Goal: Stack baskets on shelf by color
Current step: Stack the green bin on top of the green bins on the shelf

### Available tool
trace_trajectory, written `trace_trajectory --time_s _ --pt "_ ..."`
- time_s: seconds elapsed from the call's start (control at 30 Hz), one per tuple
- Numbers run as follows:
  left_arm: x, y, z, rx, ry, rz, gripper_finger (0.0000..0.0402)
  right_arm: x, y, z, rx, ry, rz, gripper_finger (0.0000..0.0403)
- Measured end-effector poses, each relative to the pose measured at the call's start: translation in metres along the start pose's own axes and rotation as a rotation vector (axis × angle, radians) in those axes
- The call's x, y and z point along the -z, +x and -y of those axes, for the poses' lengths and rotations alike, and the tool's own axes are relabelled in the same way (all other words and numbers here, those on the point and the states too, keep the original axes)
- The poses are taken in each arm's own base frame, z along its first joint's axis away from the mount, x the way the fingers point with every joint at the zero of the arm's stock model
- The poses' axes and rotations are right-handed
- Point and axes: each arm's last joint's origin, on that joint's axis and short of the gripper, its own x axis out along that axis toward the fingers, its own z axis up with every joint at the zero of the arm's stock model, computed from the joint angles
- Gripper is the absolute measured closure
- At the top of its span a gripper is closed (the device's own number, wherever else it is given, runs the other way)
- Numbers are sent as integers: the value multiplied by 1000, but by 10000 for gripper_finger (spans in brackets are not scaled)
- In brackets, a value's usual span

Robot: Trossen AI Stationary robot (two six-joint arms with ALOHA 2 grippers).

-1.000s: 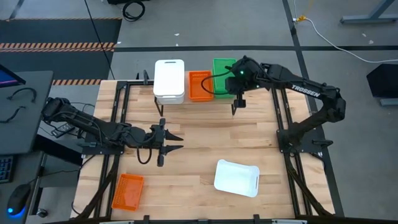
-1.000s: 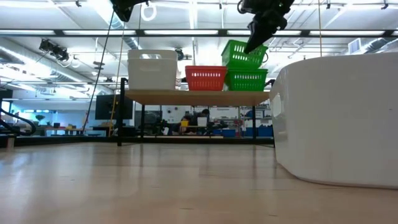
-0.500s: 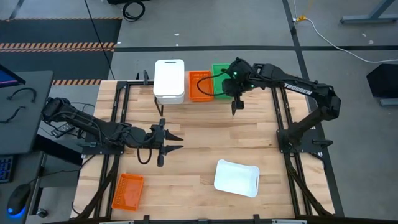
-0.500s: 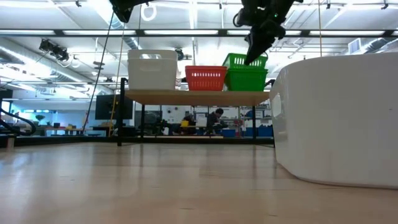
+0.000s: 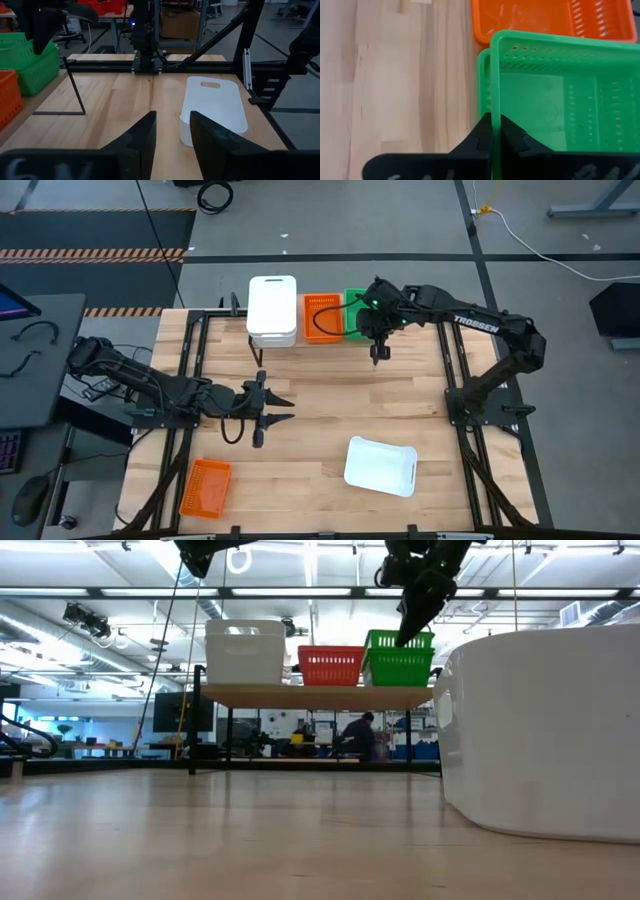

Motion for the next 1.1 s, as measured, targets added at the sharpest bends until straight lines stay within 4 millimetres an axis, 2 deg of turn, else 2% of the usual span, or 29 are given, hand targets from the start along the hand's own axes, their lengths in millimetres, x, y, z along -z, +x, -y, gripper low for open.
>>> trace_trajectory --time_s 0.5,0.73,0.97,1.1 --pt "0 0 0 0 -1 1 276 -2 -2 -4 4 33 18 366" --pt "0 0 0 0 -1 1 276 -2 -2 -4 8 38 17 325" --pt "0 0 0 0 0 -2 276 -3 -6 1 143 43 3 275" --pt "1 0 0 -1 1 -6 276 -3 -12 0 140 46 31 256"
